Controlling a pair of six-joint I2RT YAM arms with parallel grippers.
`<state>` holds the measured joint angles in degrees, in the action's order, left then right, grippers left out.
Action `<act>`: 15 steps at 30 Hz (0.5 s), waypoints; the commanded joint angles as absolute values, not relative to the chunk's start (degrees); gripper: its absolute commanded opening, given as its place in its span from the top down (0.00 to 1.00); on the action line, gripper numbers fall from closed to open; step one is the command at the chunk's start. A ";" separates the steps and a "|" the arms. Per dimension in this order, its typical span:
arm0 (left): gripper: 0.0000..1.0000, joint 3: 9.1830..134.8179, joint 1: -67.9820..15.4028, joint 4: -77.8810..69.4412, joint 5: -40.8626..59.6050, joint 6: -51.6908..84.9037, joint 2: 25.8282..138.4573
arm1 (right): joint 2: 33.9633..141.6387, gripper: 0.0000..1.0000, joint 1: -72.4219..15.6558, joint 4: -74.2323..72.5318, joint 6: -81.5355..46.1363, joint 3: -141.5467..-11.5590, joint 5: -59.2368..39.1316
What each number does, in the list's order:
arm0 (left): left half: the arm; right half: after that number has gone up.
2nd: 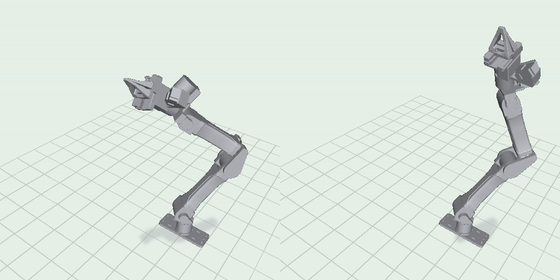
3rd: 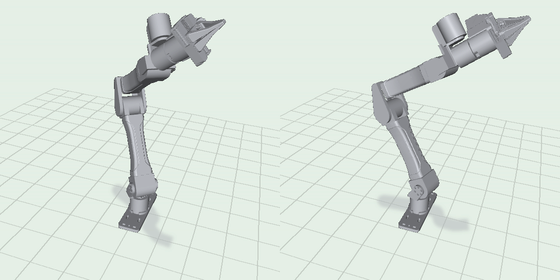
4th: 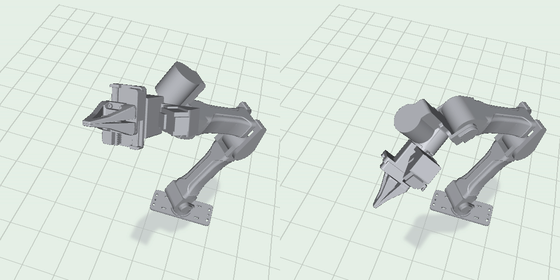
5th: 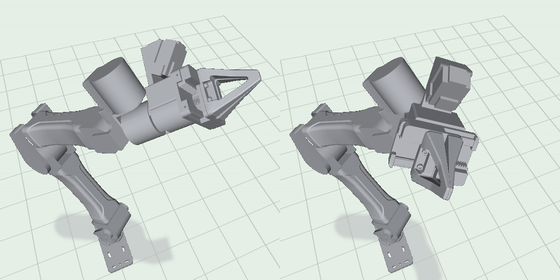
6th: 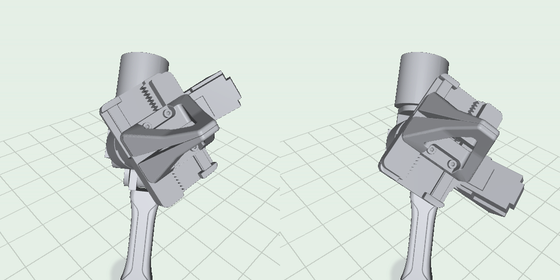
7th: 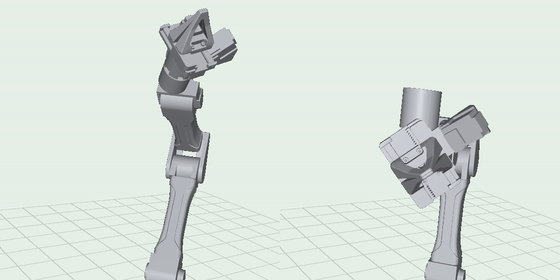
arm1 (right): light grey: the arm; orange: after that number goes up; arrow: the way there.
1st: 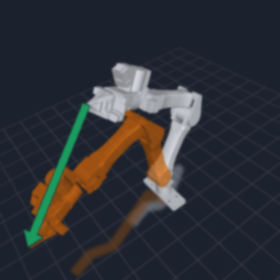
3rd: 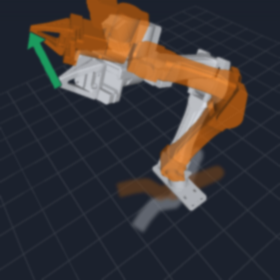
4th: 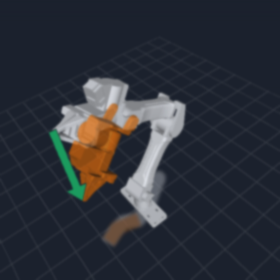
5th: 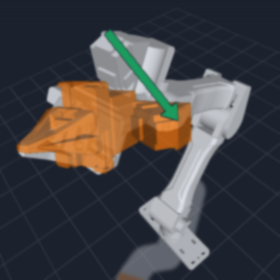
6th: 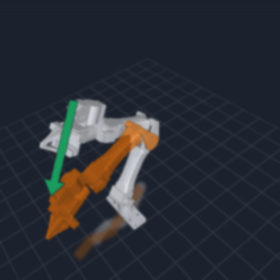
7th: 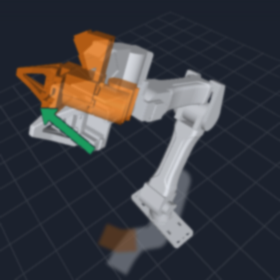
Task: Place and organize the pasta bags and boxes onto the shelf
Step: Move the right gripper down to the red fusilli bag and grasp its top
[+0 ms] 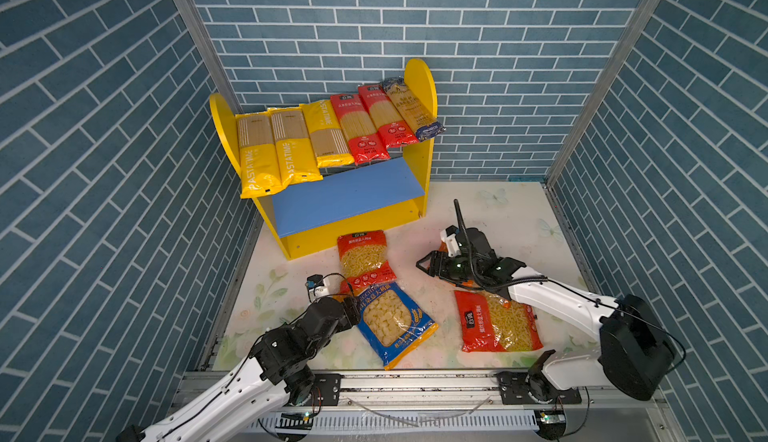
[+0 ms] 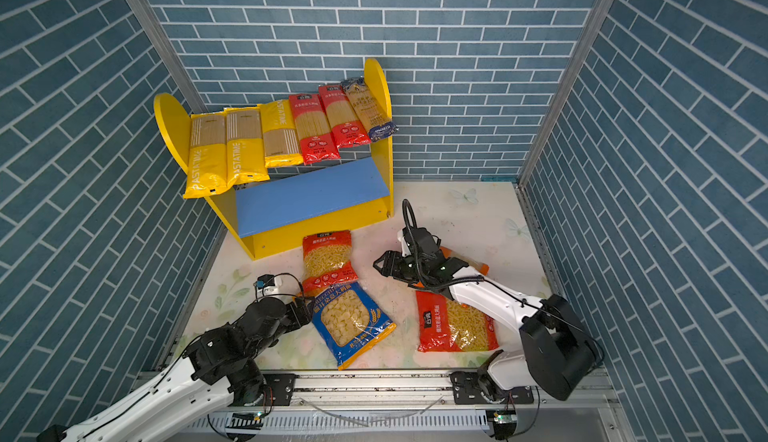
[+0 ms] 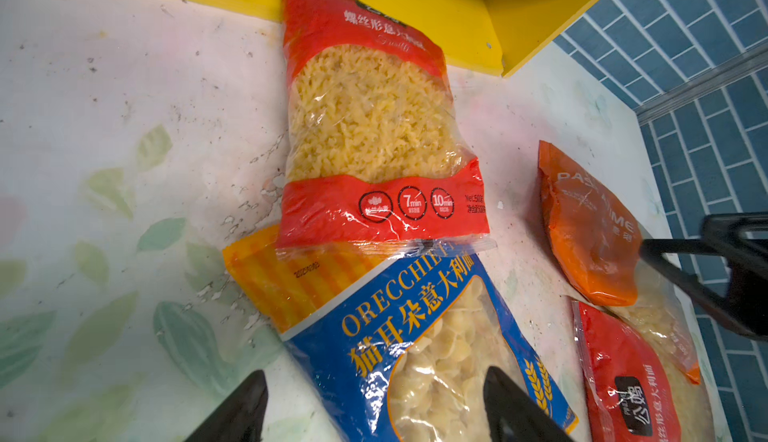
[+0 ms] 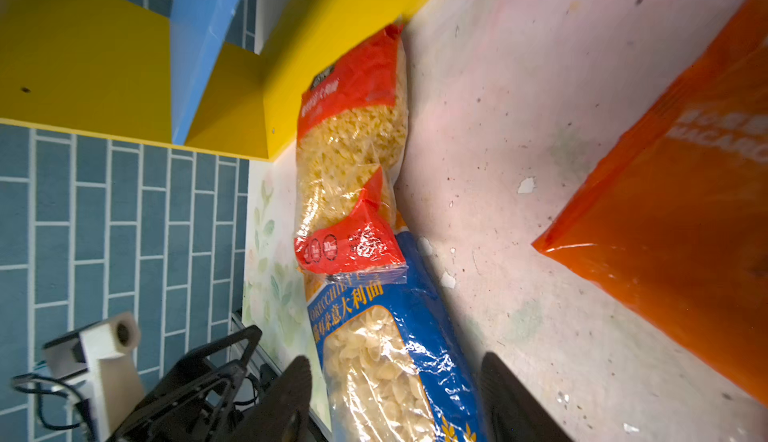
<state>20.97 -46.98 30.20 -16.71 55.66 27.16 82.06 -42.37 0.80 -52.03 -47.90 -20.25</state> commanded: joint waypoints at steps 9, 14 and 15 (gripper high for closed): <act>0.20 17.17 -30.01 14.64 -1.81 48.58 33.45 | 104.22 0.06 -45.35 -11.78 -55.08 -59.70 -27.48; 0.21 16.51 -27.80 11.74 -0.02 47.29 36.21 | 112.14 0.07 -45.51 -12.73 -56.22 -66.30 -28.32; 0.21 16.13 -27.56 10.97 0.46 47.51 37.74 | 113.35 0.09 -45.59 -12.99 -56.42 -67.56 -28.93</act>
